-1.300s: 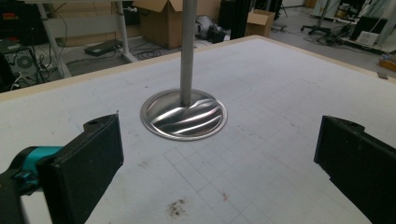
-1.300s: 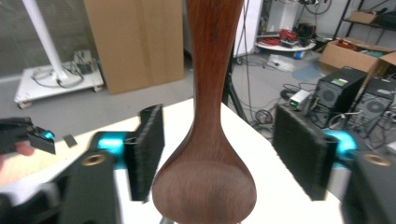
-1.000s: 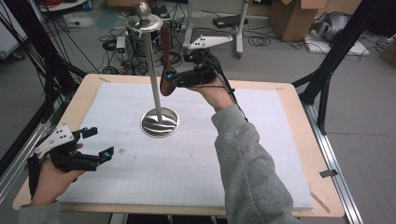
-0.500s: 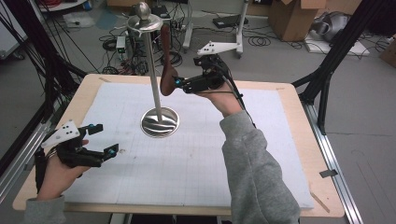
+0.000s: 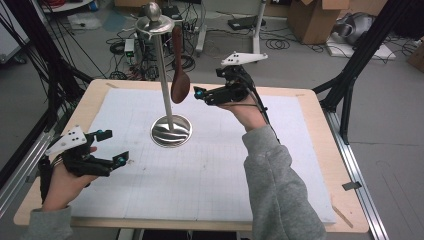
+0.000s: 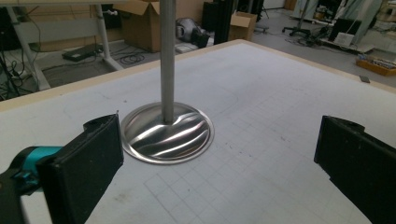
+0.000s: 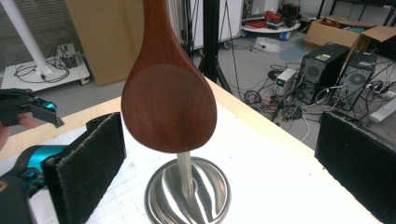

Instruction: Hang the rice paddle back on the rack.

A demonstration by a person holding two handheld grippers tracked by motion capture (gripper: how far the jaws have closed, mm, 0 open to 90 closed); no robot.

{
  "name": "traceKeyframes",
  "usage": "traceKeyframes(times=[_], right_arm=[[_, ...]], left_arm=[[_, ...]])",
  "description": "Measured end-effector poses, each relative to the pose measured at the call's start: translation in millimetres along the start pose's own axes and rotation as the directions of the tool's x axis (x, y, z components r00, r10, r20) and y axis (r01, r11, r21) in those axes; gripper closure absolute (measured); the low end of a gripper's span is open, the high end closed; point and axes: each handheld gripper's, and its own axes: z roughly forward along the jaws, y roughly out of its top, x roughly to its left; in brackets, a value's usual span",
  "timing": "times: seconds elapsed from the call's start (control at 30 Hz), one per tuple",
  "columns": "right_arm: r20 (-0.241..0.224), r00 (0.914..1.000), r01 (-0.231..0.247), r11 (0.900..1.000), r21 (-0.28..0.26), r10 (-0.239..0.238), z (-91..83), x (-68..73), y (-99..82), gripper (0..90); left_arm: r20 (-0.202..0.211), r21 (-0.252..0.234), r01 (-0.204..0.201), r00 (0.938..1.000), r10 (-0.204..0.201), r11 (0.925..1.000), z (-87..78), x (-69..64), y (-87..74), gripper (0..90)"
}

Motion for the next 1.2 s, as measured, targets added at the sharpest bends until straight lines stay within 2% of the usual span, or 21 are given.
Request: traceKeyframes(times=[0.23,0.33,0.37,0.67,0.73,1.03,1.2], right_arm=[[-0.003,1.0,-0.002,0.9999,-0.012,0.002,-12.8,-1.7,-11.5,0.6],[-0.003,0.9998,-0.02,0.9995,-0.023,0.02,-19.9,-4.2,-20.1,0.6],[-0.004,0.9996,-0.028,0.9993,-0.023,0.028,-23.4,-6.4,-26.5,0.7],[0.007,0.9989,-0.047,0.9988,-0.014,0.047,-33.7,-16.5,-46.8,0.6],[0.008,0.9988,-0.049,0.9987,0.009,0.049,-35.2,-18.2,-50.6,0.6],[0.004,0.9987,-0.051,0.9987,0.003,0.051,-46.5,-19.9,-68.0,0.6],[-0.011,0.9976,-0.068,0.9973,-0.027,0.068,-52.0,-19.3,-78.7,0.6]], left_arm=[[0.019,-0.005,-0.001,0.9998,0.002,1.0,6.5,-1.0,2.7,1.8],[0.024,-0.007,-0.003,0.9997,0.003,1.0,8.2,-0.6,3.6,1.8],[0.027,-0.007,-0.003,0.9996,0.004,1.0,9.6,-0.6,4.0,1.8],[0.034,0.006,-0.009,0.9994,0.008,0.9999,14.8,-0.7,3.8,1.8],[0.037,0.006,-0.008,0.9993,0.007,1.0,16.5,-0.8,3.7,1.8],[0.042,0.012,-0.006,0.9991,0.006,0.9999,20.2,-0.9,3.1,1.8],[0.044,0.014,-0.007,0.999,0.006,0.9999,20.7,-0.9,3.0,1.8]])
